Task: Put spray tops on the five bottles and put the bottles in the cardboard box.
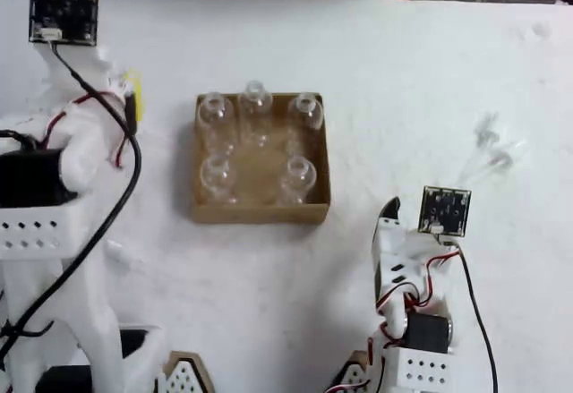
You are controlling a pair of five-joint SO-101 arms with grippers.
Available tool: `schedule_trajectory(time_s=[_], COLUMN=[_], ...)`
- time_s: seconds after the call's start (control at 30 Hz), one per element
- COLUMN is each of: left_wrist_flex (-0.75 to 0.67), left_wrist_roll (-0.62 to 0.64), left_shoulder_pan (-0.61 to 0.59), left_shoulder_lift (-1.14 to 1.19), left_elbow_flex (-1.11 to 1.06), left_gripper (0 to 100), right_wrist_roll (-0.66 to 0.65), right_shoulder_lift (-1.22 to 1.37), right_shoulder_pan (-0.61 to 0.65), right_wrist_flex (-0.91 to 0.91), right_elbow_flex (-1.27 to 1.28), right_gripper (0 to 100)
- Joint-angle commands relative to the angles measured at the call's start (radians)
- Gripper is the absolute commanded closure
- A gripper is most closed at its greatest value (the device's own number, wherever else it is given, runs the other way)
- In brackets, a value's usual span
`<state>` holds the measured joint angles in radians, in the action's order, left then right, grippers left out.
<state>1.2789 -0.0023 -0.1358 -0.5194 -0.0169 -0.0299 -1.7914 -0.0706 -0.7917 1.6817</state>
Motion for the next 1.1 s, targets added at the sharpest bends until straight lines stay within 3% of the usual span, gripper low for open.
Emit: schedule_trajectory(time_s=[0.0,0.23,0.37,0.5,0.8,1.07], left_wrist_flex=[-0.184,-0.542,-0.744,-0.921,-1.192,-1.275], left_wrist_roll=[0.117,0.203,0.192,0.094,0.021,-0.021], left_shoulder_pan=[0.056,0.134,0.174,0.206,0.234,0.242], left_shoulder_lift=[-0.044,-0.038,-0.047,-0.048,-0.154,-0.166], left_elbow_flex=[0.008,-0.034,-0.175,-0.316,-0.565,-0.68], left_gripper=[98,98,98,98,98,98], right_wrist_roll=[-0.012,-0.012,-0.012,-0.014,-0.014,-0.014], right_shoulder_lift=[0.002,0.002,0.002,0.002,0.002,0.002], right_shoulder_pan=[0.007,0.007,0.007,0.007,0.007,0.007], right_wrist_flex=[-0.005,-0.005,-0.005,-0.005,-0.005,-0.005], right_elbow_flex=[0.009,0.009,0.009,0.009,0.009,0.009], right_gripper=[83.3,83.3,83.3,83.3,83.3,83.3])
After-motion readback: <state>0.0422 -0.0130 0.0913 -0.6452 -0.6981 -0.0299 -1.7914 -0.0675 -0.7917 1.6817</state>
